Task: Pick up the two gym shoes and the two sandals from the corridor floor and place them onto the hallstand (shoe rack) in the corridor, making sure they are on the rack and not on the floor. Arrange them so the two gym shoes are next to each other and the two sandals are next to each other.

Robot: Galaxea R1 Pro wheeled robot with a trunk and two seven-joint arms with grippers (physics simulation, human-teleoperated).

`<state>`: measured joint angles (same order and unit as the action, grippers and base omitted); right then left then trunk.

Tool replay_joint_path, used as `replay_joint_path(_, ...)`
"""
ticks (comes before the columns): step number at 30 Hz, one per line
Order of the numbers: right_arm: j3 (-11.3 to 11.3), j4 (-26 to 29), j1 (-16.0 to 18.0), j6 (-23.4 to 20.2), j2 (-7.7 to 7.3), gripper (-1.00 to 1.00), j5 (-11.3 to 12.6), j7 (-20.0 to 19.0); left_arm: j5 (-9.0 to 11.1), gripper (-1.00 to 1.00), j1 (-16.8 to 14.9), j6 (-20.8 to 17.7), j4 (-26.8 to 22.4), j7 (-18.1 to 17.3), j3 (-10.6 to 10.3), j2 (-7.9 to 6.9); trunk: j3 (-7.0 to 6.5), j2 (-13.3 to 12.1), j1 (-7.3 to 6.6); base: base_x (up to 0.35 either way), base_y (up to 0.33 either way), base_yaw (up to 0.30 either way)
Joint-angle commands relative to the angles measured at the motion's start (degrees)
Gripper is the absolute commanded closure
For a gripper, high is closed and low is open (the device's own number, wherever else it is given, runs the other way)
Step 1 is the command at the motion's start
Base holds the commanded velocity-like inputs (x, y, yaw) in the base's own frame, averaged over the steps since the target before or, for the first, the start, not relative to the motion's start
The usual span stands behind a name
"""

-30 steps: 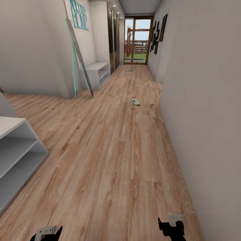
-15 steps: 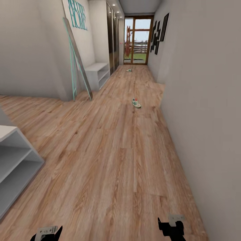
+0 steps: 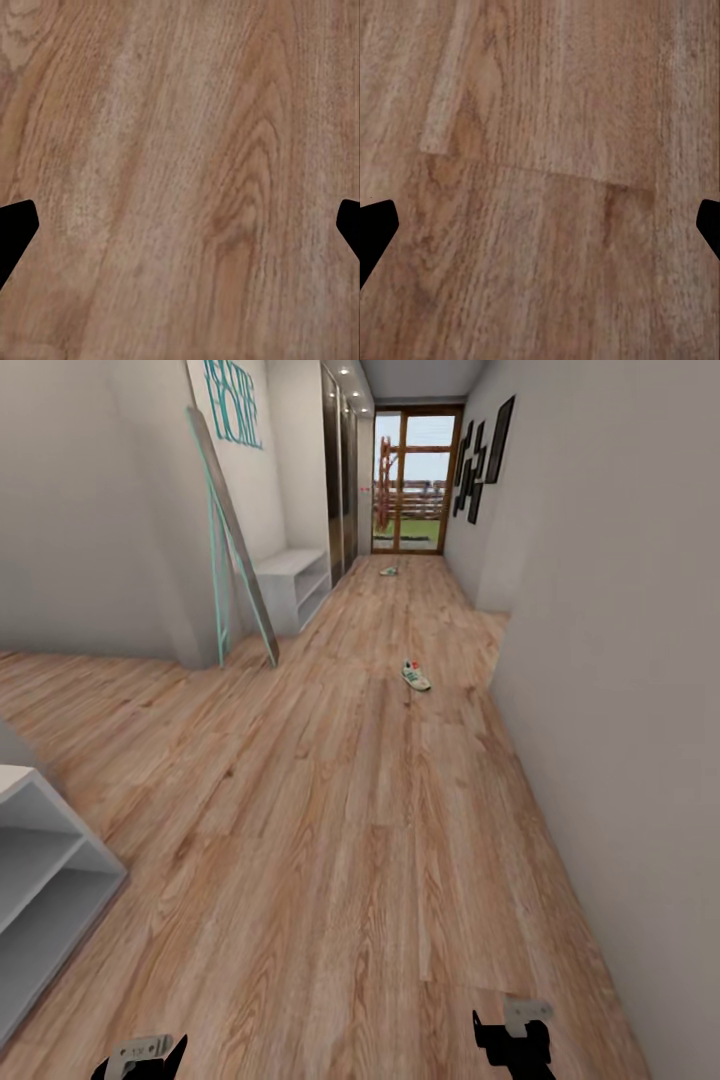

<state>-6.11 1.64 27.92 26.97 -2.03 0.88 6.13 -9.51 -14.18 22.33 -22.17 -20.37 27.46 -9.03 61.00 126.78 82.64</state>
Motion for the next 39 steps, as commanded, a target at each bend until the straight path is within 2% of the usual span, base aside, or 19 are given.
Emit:
replay_joint_path(1, -0.48, -0.05, 0.03, 0.11, 0.0, -1.0, 0.08, 0.36, -0.57, -1.0, -0.06, 0.26, 0.05, -0.3, 0.49, 0.04, 0.04, 0.02, 0.02, 0.313, 0.15, 0.0)
replay_joint_path(7, -0.48, -0.13, 0.03, 0.1, 0.01, -1.0, 0.01, 0.29, -0.56, -1.0, -0.06, 0.28, 0.44, -0.3, 0.49, 0.21, -0.25, 0.02, 0.02, 0.313, 0.147, -0.054)
replay_joint_path(26, -0.48, -0.15, 0.0, 0.1, 0.01, -1.0, -0.08, 0.28, -0.59, -1.0, -0.06, 0.26, 1.07, -0.28, 0.49, 0.24, -1.82, 0.02, 0.02, 0.313, 0.143, -0.163)
replay_joint_path(39, -0.55, -0.15, -0.69, 0.18, 0.22, -1.0, -0.03, 0.28, -0.6, -1.0, -0.06, 0.26, 1.07, -0.2, 0.51, 0.24, -2.94, 0.02, 0.02, 0.324, 0.043, -0.048)
